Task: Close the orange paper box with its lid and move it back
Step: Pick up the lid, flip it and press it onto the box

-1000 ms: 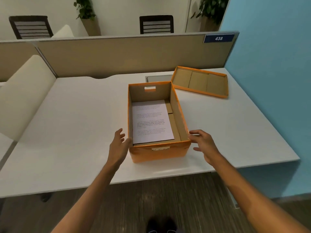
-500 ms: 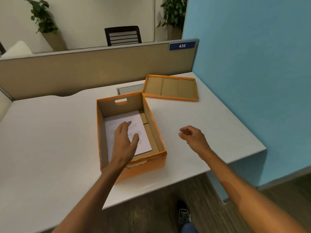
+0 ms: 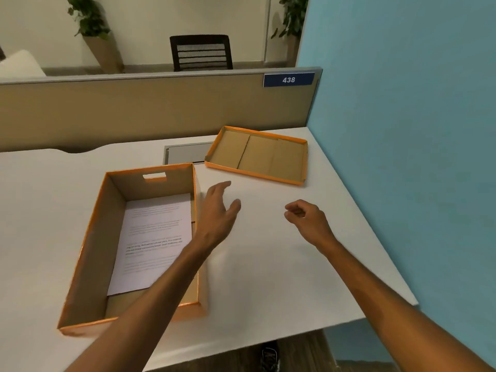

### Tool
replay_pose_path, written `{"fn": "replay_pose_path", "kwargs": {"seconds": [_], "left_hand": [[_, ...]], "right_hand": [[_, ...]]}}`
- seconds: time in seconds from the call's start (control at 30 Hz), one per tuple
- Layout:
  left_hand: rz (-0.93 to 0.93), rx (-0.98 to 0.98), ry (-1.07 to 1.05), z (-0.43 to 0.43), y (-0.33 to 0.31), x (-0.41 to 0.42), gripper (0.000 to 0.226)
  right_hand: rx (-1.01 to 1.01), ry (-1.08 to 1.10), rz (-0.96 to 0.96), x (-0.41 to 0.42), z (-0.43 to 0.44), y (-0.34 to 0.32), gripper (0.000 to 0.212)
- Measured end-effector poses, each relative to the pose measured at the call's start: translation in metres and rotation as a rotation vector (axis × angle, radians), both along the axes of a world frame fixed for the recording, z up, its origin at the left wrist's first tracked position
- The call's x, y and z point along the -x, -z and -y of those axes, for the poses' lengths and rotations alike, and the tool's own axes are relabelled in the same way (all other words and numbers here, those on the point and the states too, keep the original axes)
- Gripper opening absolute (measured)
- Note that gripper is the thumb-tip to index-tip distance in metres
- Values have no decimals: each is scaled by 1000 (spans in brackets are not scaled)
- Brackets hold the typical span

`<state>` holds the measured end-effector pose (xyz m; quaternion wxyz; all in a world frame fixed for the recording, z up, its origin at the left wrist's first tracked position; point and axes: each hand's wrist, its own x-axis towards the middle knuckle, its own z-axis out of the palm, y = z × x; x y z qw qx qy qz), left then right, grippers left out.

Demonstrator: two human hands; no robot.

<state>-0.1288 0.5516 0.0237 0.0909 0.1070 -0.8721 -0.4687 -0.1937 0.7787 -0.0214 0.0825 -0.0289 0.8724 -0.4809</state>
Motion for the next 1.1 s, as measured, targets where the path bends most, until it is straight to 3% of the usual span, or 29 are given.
{"fn": "replay_pose_path", "kwargs": {"seconds": [0.27, 0.7, 0.77, 0.87, 1.1], "left_hand": [[218, -478, -203, -35, 24, 86, 54], [422, -852, -301, -38, 96, 206, 68], [448, -911, -344, -36, 107, 225, 60], [488, -1024, -421, -35, 116, 248, 24], [552, -1370, -470, -32, 137, 281, 21]], "right_hand": [[-26, 5, 54, 89, -43, 20, 20], [-5, 212, 244, 208, -51, 59, 37], [50, 270, 298, 224, -47, 64, 38], [194, 418, 395, 246, -40, 73, 31], [291, 594, 550, 276, -23, 82, 12]]}}
